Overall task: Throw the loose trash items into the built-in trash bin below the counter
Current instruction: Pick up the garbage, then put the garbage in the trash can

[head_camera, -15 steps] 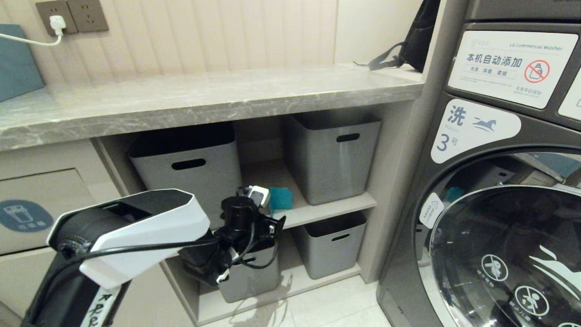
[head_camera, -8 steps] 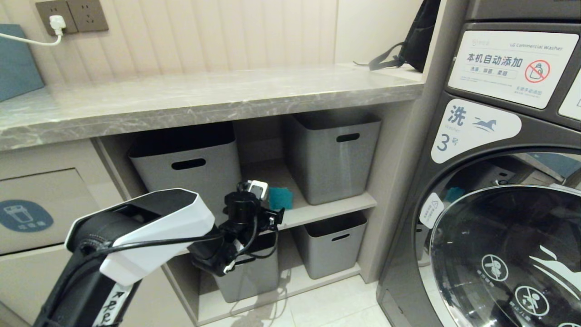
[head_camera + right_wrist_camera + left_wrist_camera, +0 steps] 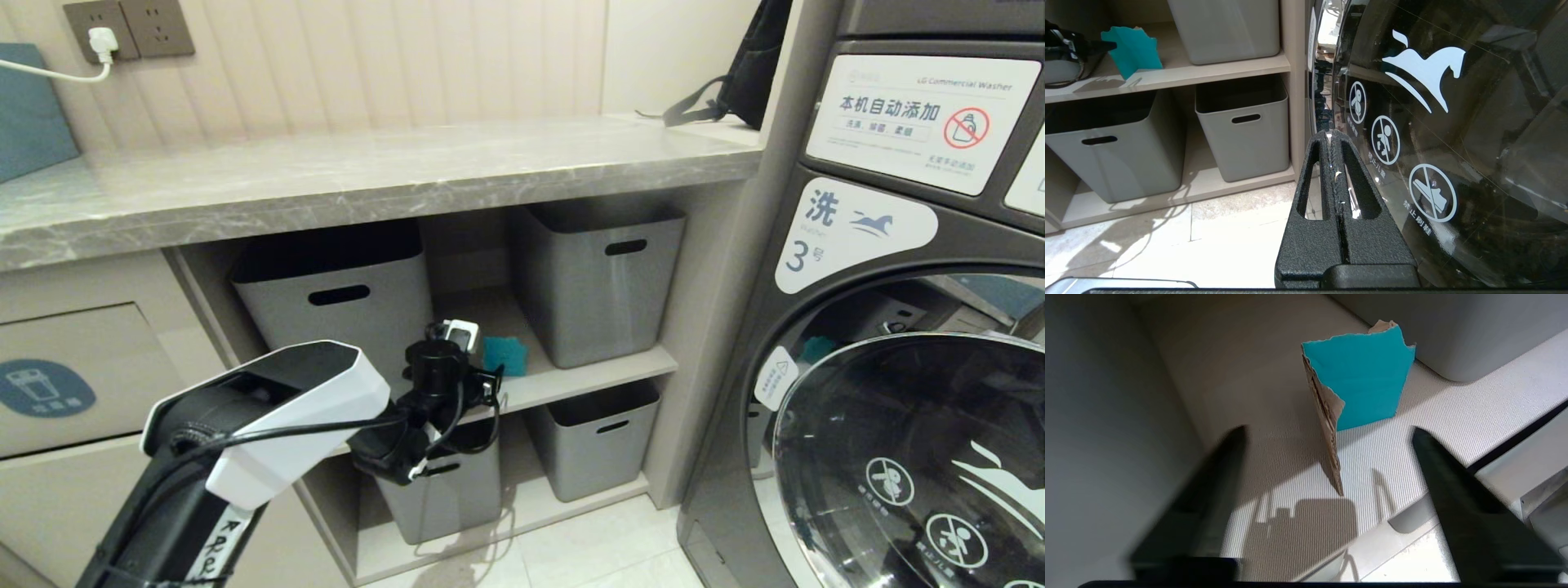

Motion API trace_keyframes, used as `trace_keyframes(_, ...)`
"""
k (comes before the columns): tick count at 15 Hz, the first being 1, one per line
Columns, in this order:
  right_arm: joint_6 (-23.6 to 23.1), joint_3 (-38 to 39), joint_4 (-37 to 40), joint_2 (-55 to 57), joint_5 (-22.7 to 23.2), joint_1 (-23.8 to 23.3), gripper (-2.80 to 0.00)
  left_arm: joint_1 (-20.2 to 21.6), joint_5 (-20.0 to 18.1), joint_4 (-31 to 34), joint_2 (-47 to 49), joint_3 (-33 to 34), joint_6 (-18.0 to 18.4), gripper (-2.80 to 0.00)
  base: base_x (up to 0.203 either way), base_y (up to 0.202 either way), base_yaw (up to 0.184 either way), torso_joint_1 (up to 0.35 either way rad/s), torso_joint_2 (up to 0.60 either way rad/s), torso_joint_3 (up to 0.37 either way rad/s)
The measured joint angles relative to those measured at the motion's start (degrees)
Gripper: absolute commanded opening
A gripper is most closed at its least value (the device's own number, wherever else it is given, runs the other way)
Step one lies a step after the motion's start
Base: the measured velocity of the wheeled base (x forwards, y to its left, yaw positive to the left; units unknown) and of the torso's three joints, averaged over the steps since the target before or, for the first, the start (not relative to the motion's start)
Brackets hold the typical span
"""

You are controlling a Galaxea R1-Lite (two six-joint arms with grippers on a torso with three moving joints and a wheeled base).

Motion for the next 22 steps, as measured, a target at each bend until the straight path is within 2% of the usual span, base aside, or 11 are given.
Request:
trace_keyframes(5, 0.0, 0.0, 0.0, 0.0, 0.0, 0.0, -2.80, 0.1, 0.1, 1.0, 3.1, -4.2, 0.0, -2.80, 0.000, 0.000, 0.000, 0.000, 0.00, 0.000)
trace_keyframes(13, 0.0, 0.0, 0.0, 0.0, 0.0, 0.0, -2.80, 0.3, 2.5, 1.0, 2.1, -3.0, -1.2, -2.80, 0.000, 0.000, 0.000, 0.000, 0.00, 0.000)
trace_keyframes(15, 0.0, 0.0, 0.0, 0.0, 0.0, 0.0, -2.80, -0.1, 2.7, 1.0, -0.9, 2.0, -1.2, -2.80, 0.000, 0.000, 0.000, 0.000, 0.00, 0.000)
trace_keyframes(17, 0.0, 0.0, 0.0, 0.0, 0.0, 0.0, -2.80, -1.0, 2.5, 1.0, -7.4, 11.3, -1.3, -2.80, 0.000, 0.000, 0.000, 0.000, 0.00, 0.000)
trace_keyframes(22, 0.0, 0.0, 0.0, 0.0, 0.0, 0.0, -2.80, -3.7, 2.7, 0.5, -33.8, 35.3, -1.0, -2.80, 0.000, 0.000, 0.000, 0.000, 0.00, 0.000)
